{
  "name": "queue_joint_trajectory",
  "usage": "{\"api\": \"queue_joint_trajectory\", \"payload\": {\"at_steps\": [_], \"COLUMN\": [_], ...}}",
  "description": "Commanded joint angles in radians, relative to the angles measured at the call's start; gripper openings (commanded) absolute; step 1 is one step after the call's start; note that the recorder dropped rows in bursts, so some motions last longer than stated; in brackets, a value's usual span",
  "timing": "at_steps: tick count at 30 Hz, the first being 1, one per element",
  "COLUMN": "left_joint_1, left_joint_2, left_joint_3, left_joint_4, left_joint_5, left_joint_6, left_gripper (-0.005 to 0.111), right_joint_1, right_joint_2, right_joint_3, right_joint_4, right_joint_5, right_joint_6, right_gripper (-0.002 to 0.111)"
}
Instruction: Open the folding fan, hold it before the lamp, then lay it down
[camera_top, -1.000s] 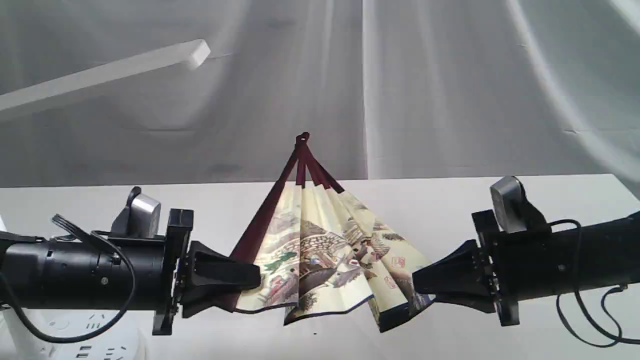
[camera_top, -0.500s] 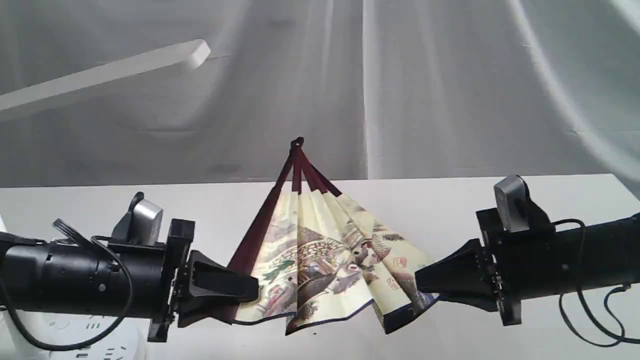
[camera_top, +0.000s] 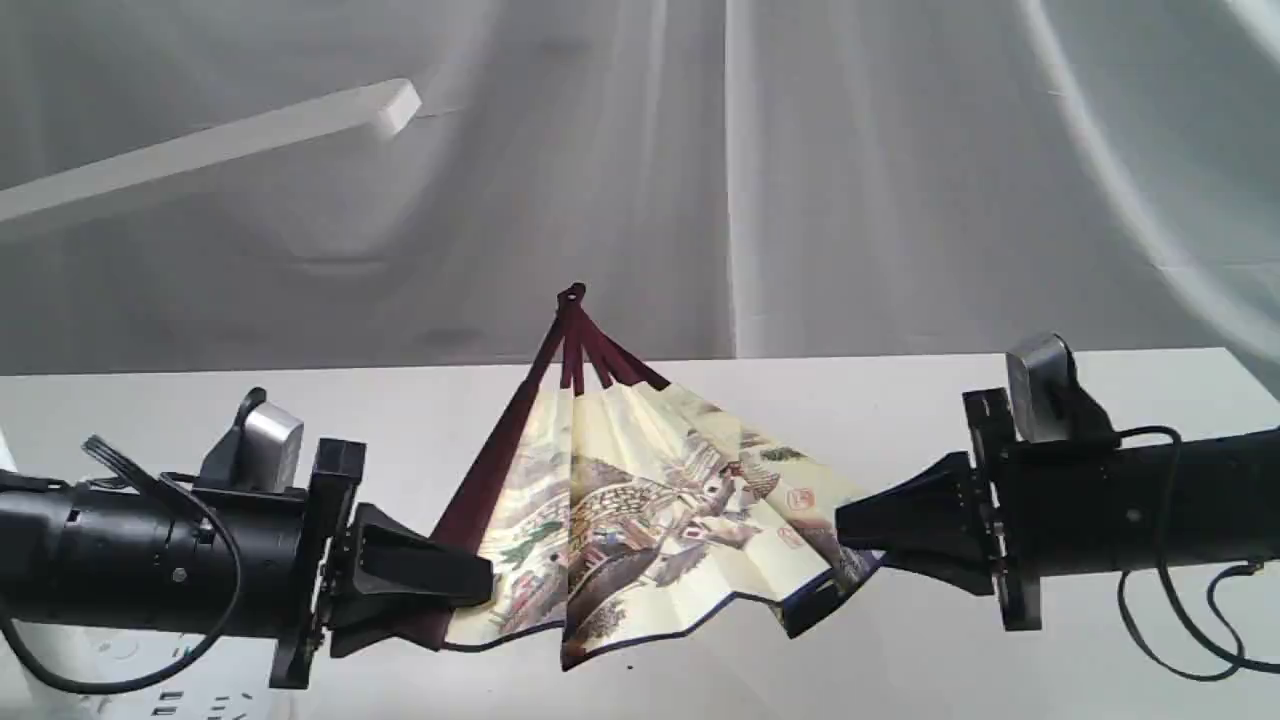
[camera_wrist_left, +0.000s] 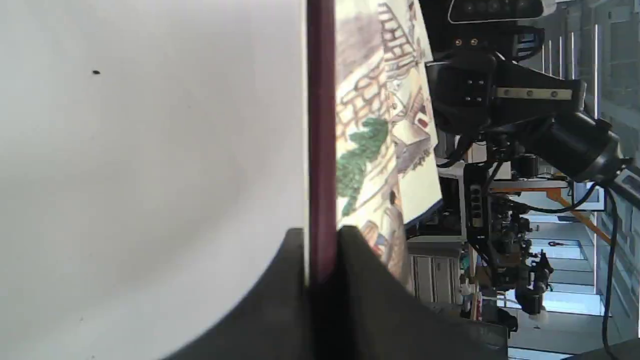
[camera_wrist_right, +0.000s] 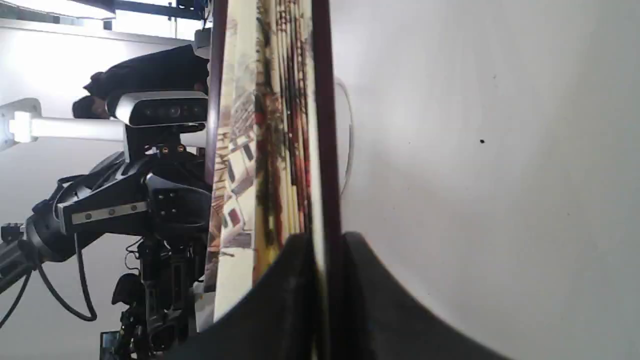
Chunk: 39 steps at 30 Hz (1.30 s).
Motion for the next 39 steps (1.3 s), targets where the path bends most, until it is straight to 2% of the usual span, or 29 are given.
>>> {"api": "queue_joint_trajectory", "payload": {"at_steps": [1,5,14,27,39], "left_joint_1": [-0.003,-0.003,-0.003,-0.003,0.0], "left_joint_2": [-0.014,-0.014,-0.014,-0.014,-0.014], "left_joint_3": [0.0,0.0,0.0,0.0,0.0], "left_joint_4": [0.04,0.009,0.094,0.194,0.199], "left_joint_5": [0.054,0.054,0.054,0.054,0.054], "left_joint_6": [0.015,0.015,0.015,0.015,0.011], "left_gripper": [0.0,0.0,0.0,0.0,0.0], "right_joint_1": [-0.019,-0.019,-0.059,-0.061,-0.075], "right_joint_2": [-0.006,-0.006,-0.006,-0.006,-0.006], "right_joint_3": [-0.003,-0.003,-0.003,-0.003,-0.003], "right_joint_4": [0.046,0.046,0.051,0.08,0.081], "right_joint_5": [-0.071,-0.071,-0.071,-0.071,-0.071], "right_joint_6": [0.005,0.014,0.014,0.014,0.014], "right_gripper": [0.0,0.0,0.0,0.0,0.0]}}
